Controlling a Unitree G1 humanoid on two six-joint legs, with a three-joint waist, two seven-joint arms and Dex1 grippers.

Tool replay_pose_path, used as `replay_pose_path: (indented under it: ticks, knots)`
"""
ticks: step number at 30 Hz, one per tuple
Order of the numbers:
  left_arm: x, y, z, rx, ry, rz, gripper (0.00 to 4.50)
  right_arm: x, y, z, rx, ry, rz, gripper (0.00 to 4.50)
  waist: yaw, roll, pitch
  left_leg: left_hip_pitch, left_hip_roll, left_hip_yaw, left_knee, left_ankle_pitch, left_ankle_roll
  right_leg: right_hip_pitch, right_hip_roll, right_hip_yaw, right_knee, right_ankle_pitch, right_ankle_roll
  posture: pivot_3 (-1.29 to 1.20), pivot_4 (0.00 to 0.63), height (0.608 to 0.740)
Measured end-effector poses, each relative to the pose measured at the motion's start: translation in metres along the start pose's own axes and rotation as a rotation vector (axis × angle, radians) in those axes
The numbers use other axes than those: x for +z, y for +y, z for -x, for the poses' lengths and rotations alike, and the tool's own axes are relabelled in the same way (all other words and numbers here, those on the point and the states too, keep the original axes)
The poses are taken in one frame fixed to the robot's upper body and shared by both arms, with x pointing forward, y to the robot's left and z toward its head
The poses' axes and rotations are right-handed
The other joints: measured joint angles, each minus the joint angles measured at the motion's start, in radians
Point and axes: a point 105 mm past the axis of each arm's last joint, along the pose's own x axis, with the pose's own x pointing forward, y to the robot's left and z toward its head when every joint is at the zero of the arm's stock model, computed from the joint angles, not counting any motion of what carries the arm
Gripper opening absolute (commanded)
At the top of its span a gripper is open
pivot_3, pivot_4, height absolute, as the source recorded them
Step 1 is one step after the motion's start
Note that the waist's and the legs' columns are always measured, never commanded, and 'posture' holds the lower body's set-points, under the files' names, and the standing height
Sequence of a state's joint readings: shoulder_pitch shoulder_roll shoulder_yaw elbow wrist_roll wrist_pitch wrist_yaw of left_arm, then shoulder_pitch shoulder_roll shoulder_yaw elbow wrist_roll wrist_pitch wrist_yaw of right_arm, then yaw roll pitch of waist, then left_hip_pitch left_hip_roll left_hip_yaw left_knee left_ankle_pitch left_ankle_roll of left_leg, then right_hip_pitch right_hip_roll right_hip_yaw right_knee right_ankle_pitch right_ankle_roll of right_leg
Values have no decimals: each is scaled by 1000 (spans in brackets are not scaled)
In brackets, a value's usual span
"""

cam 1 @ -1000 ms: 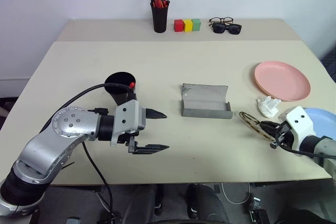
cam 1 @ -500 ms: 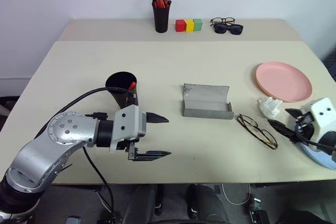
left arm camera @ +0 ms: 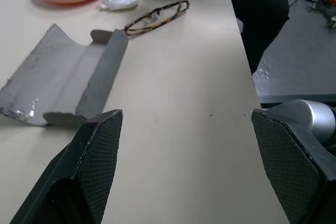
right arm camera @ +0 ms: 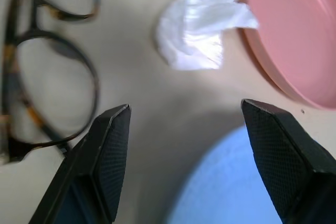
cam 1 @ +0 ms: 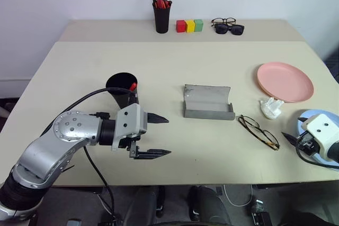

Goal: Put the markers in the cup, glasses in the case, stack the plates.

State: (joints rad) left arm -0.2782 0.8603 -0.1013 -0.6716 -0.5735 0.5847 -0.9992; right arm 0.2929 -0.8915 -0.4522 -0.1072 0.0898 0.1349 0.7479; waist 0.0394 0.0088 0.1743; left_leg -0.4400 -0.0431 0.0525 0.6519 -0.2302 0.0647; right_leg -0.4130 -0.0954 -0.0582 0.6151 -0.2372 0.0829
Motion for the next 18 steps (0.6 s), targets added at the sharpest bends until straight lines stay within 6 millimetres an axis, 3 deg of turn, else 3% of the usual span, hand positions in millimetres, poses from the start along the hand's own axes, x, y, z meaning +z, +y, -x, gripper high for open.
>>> replay_pose_path:
  ticks: [7, 10, 14, 18]
  knots:
    - [0, 2, 1, 11, 1, -23, 3999, 1, 26, 6, 150, 4, 78, 3401, -1, 1, 0, 2, 0, 0, 0, 0, 0, 1, 0, 0, 0, 0, 0, 0, 150, 740]
    - [0, 3, 1, 13, 2, -21, 3999, 8, 36, 9, 207, -16, 34, 3401, -1, 0, 0, 2, 1, 0, -1, 0, 0, 2, 0, 0, 0, 0, 0, 0, 150, 740]
    - [-2, 5, 2, 16, 5, -14, 3999, 35, 47, 8, 245, -136, -115, 3401, -2, 0, 0, 2, 1, 0, -1, 0, 0, 2, 0, 0, 0, 0, 0, 0, 150, 740]
    - [-1, 5, 1, 12, 4, -18, 3999, 63, 40, 6, 229, -248, -193, 3401, -1, 0, 0, 3, 1, 0, -1, 0, 0, 2, 0, 0, 0, 0, 0, 0, 150, 740]
